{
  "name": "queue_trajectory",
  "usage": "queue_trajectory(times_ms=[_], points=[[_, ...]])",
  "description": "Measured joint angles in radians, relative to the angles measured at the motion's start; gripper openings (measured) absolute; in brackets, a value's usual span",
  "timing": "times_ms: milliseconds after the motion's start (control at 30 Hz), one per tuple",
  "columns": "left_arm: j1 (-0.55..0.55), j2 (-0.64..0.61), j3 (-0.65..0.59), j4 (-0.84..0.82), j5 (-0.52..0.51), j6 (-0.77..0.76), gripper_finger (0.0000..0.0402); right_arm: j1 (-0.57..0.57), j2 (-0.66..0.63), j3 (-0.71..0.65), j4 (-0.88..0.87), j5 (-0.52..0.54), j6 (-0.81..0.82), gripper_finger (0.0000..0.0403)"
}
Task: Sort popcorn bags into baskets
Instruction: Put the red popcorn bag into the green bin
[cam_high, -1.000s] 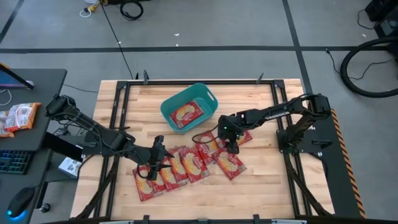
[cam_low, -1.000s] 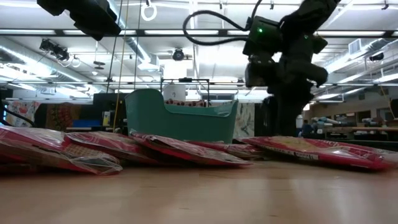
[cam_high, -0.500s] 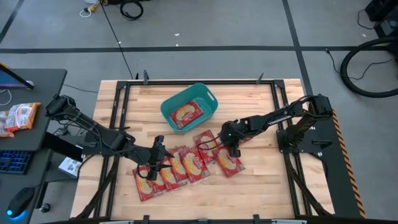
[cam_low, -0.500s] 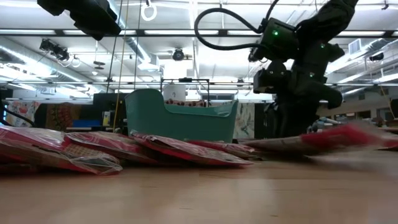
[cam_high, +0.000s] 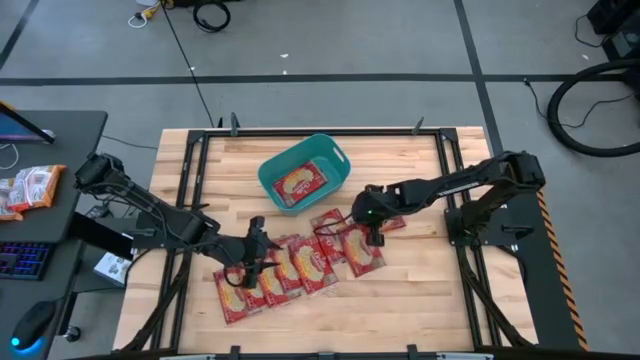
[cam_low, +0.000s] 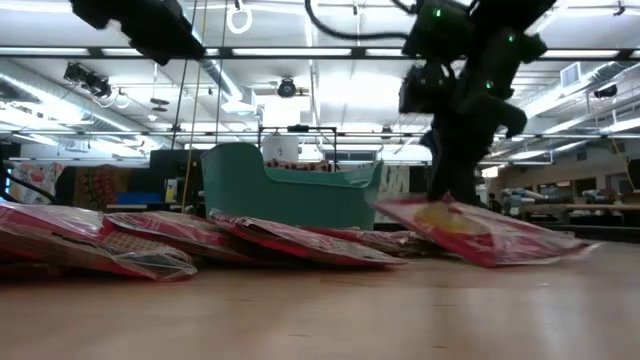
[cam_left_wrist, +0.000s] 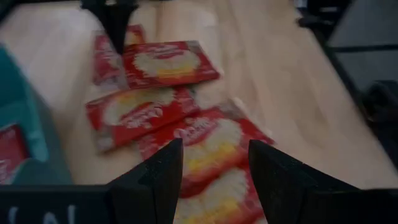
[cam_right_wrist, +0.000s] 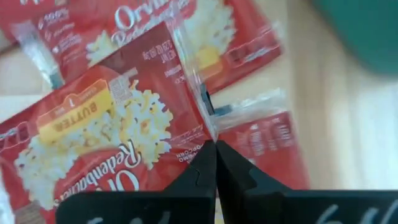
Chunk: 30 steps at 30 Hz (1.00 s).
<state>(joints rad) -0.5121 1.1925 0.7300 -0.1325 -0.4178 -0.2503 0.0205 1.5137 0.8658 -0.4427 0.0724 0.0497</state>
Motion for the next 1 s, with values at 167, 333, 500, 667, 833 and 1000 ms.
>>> queue_trajectory(times_ms=[167, 333, 500, 667, 833, 1000], points=[[0.021, 0.108, 0.001, 0.153, -0.043, -0.004, 0.0185, 0.055, -0.064, 0.017, 0.011, 0.087, 0.019, 0.0003], [0.086, 0.236, 0.0, 0.3, -0.025, -0.006, 0.0195, 0.134, -0.11, 0.017, 0.015, 0.172, 0.068, 0.0002], [0.188, 0.317, 0.0, 0.447, 0.108, -0.042, 0.0247, 0.215, -0.12, 0.017, 0.026, 0.258, 0.104, 0.0002], [0.257, 0.408, 0.0, 0.614, 0.215, -0.085, 0.0289, 0.276, -0.12, 0.017, 0.063, 0.351, 0.145, 0.0001], [0.288, 0.485, 0.008, 0.75, 0.257, -0.13, 0.0295, 0.305, -0.12, 0.017, 0.09, 0.383, 0.181, 0.0001], [0.299, 0.555, 0.077, 0.764, 0.259, -0.127, 0.0295, 0.312, -0.12, 0.017, 0.145, 0.41, 0.21, 0.0]])
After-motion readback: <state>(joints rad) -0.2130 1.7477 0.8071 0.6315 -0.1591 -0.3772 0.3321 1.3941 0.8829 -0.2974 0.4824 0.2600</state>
